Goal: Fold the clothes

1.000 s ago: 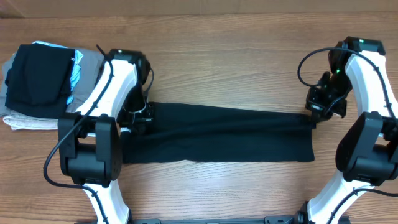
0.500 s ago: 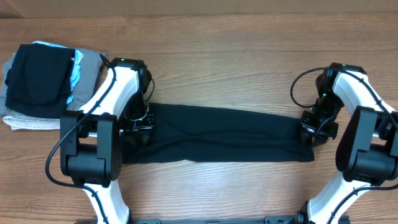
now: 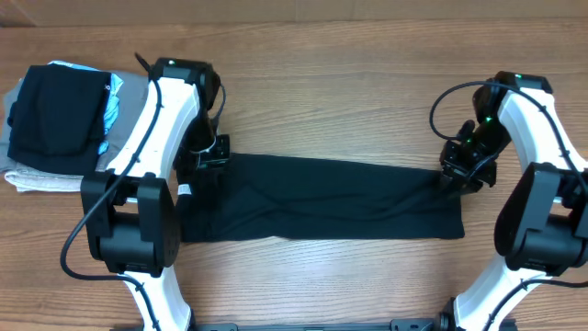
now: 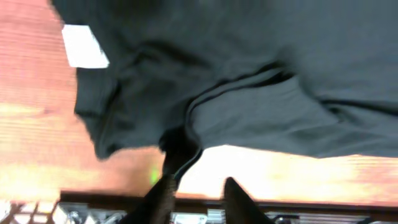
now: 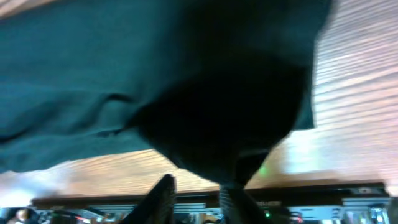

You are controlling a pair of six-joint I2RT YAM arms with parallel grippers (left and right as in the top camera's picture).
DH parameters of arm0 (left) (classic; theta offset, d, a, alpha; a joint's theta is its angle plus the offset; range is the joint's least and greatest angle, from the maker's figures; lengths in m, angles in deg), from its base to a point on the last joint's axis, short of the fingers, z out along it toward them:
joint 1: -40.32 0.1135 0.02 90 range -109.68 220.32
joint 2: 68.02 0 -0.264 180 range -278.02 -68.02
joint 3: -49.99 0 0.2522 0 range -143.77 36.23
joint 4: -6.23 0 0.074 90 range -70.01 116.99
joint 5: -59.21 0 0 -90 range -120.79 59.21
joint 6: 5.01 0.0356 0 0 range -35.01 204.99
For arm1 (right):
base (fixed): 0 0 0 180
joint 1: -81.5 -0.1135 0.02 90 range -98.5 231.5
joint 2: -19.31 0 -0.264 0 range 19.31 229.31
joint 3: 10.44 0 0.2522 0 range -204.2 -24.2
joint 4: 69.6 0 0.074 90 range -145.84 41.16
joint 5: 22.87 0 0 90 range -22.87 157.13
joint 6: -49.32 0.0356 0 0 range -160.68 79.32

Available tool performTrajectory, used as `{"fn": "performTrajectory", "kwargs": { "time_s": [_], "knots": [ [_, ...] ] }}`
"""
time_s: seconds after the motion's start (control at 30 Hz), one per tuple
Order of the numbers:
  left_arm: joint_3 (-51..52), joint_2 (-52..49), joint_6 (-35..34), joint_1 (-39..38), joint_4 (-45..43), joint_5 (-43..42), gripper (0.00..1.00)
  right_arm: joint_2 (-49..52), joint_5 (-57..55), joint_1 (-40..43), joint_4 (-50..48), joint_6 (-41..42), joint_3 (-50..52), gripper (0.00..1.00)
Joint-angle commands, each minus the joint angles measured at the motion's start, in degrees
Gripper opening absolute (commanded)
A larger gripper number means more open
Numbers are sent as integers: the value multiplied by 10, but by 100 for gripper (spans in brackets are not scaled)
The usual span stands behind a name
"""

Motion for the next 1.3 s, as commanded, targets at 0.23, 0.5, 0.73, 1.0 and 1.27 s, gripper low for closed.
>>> {"fn": "performTrajectory", "kwargs": {
  "time_s": [0.23,0.5,0.73,1.0,1.27],
  "knots": [
    [86,2,-3,-32,-85,-27,23,-15,-88,-7,9,70,35,19],
    [119,2,-3,-31,-115,-27,15,-15,-63,-7,49,67,-16,81],
    [119,2,-7,-31,-136,-40,12,-16,-27,-9,19,59,-30,41],
    [131,2,-7,-39,-175,-68,4,-16,-13,-18,-61,59,64,4],
    [216,2,-7,-41,-224,-43,4,-15,-17,-16,-172,60,158,4]
  ]
}}
